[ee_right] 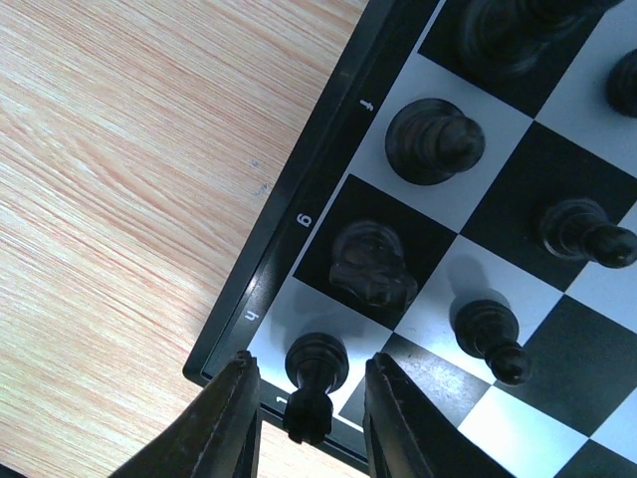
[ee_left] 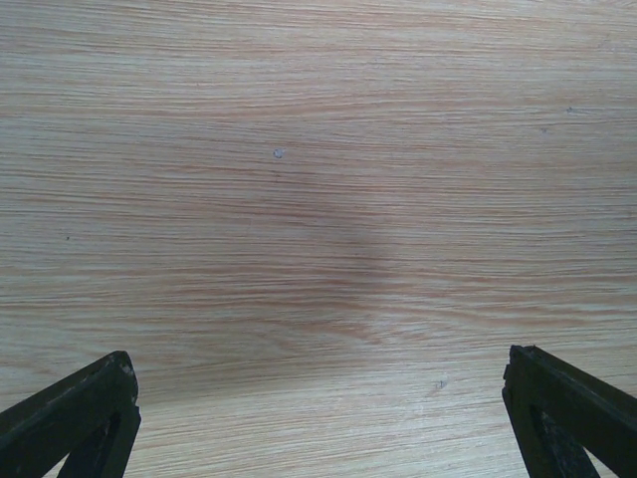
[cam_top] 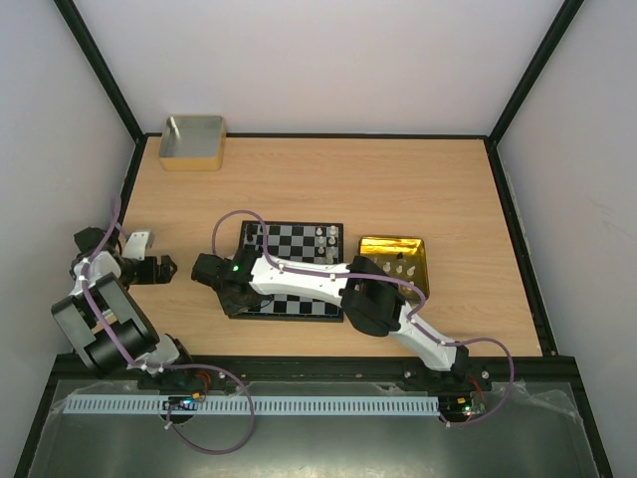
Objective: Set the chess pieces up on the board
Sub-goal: Place the chess piece on the chessboard.
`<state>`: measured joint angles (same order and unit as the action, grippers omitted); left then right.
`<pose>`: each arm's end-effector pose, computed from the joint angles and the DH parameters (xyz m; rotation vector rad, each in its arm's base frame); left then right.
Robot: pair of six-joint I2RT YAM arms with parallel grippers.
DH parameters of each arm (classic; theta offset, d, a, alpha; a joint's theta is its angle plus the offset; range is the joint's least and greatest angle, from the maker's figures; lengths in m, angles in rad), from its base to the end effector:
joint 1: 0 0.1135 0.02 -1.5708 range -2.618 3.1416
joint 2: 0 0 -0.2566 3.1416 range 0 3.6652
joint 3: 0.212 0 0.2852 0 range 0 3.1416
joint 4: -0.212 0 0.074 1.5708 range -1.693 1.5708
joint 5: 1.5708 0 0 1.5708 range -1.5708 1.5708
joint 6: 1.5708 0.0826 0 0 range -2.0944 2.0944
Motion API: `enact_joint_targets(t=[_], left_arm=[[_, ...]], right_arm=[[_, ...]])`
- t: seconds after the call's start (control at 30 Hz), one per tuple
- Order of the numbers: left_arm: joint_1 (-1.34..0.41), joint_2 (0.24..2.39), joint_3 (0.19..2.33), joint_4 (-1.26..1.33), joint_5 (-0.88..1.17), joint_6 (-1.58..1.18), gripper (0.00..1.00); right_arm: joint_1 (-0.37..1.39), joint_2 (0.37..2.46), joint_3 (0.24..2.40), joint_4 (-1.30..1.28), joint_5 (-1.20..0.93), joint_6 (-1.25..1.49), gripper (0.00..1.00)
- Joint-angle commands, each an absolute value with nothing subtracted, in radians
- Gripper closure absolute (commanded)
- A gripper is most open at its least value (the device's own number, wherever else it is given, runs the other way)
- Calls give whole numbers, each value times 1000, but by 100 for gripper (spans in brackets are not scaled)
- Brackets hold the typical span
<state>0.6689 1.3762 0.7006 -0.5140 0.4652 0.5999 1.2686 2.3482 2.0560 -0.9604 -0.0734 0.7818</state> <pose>0.2430 0.1449 0.1005 0.0286 2.5609 -0.1956 0.1529 0.5108 0.1250 -0.7408 2.9099 0.4691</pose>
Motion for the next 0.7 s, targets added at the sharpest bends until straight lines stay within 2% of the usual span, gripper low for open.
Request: enact_joint_targets(t=[0.0,0.33,0.53,0.67], left_arm=[[679,1379,684,-516,480,622,0],[683,1375,684,-528,478,636,0],[685,1375,687,-535,472,644,1],[687,1368,694,-537,465,649,0]], right_arm=[[1262,2345,2089,-977,-66,781,72],[1267,2239,2048,-1014,-63,795,71],[1265,2071,1967,-1056,-42,807,69],[1222,1932,1837,-1097,28,813,69]])
